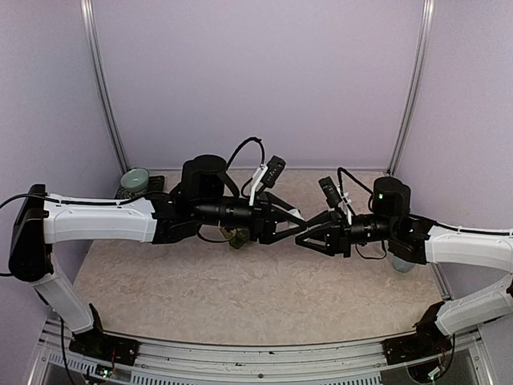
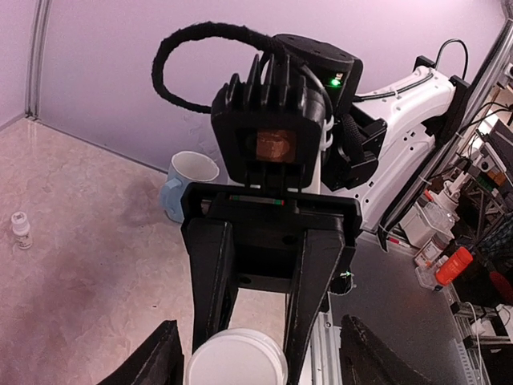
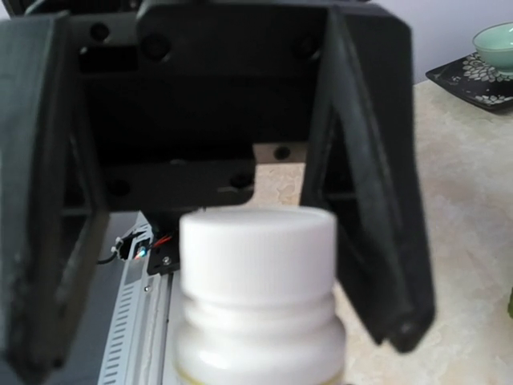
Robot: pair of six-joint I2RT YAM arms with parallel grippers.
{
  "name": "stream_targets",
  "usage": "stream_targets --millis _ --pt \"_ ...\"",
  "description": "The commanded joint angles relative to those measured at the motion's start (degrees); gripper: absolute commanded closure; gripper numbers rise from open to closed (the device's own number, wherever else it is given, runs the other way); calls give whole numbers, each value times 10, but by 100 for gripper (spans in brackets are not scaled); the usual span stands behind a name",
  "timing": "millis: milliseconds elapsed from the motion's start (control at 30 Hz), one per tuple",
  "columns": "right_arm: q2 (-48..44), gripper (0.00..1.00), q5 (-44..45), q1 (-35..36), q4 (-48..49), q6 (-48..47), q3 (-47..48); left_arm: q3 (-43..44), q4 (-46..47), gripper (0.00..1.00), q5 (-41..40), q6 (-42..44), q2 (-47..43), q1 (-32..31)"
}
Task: Sort the pills into containers
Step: Unscrew the lid of the pill bottle from the pill bottle.
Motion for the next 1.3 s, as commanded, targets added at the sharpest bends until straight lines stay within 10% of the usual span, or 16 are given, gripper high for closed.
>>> stream_targets --millis 0,567,1267 --pt "-9 98 -4 4 -1 -6 -4 -16 26 36 12 5 -25 4" --pt "3 97 -20 4 7 -3 -2 -34 75 18 17 -24 -35 27" --pt "15 98 11 10 67 -17 -13 30 69 19 55 -5 6 -8"
